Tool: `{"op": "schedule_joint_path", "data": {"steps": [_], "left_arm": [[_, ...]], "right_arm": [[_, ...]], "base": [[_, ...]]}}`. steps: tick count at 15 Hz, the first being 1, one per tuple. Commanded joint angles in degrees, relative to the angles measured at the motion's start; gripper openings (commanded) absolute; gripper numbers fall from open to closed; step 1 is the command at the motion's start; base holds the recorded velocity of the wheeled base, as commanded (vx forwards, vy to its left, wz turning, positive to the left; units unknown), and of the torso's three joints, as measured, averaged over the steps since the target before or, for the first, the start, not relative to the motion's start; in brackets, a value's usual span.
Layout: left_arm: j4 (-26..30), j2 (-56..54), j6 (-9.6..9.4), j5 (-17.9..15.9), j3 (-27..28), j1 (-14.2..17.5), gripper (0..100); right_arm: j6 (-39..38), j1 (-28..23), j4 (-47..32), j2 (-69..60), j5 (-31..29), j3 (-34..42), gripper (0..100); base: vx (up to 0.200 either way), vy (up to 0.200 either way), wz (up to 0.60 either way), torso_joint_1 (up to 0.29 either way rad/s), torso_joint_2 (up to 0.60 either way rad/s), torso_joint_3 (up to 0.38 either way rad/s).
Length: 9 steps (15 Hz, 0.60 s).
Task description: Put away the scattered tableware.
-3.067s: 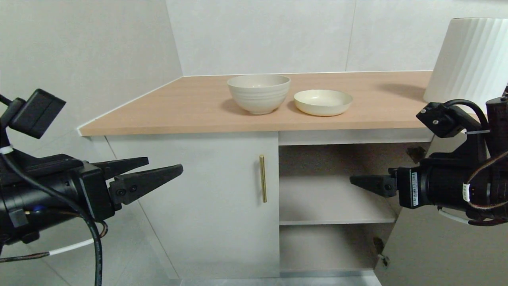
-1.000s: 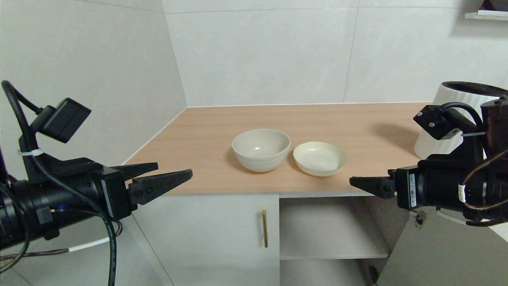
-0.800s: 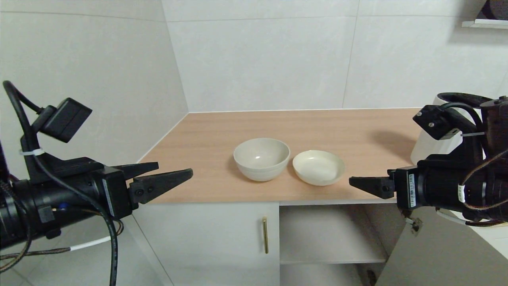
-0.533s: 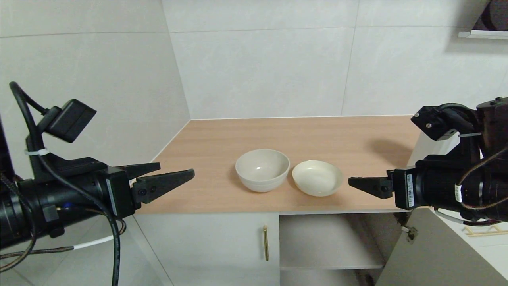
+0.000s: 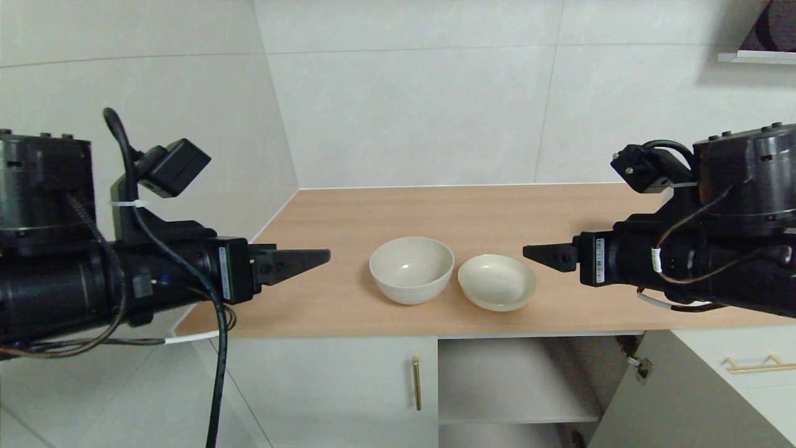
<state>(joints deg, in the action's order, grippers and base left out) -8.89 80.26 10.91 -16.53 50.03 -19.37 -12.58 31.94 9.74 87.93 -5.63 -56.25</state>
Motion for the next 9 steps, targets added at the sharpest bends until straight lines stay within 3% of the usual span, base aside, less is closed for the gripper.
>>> {"op": "schedule_joint_path", "data": {"steps": [1,2,4,5,6,8,9], "left_arm": [[2.30,7.89,0.25,0.62,4.11,-0.76,100],[4.23,10.18,1.04,1.59,4.37,-2.51,100],[4.58,13.52,5.44,3.26,5.43,-4.10,100],[4.93,16.24,11.06,3.52,7.89,-4.36,100],[5.55,18.00,14.49,3.52,9.82,-4.36,100],[7.30,20.28,20.29,3.52,13.25,-4.27,100],[8.10,21.16,21.96,3.61,14.31,-4.18,100]], "right_arm": [[-1.04,-1.44,0.02,5.50,-0.08,-2.20,100],[-2.89,-1.53,0.02,7.34,-0.08,-3.25,100],[-5.00,-1.53,0.02,10.24,-0.17,-4.57,100],[-6.23,-2.14,0.02,12.09,-0.17,-5.36,100],[-7.28,-2.58,0.02,12.97,-0.17,-6.07,100],[-8.43,-3.29,0.19,13.93,-0.17,-6.68,100],[-8.51,-3.29,0.19,13.93,-0.17,-6.68,100]], "base": [[0.000,0.000,0.00,0.000,0.00,0.000],[0.000,0.000,0.00,0.000,0.00,0.000],[0.000,0.000,0.00,0.000,0.00,0.000],[0.000,0.000,0.00,0.000,0.00,0.000],[0.000,0.000,0.00,0.000,0.00,0.000],[0.000,0.000,0.00,0.000,0.00,0.000],[0.000,0.000,0.00,0.000,0.00,0.000]]}}
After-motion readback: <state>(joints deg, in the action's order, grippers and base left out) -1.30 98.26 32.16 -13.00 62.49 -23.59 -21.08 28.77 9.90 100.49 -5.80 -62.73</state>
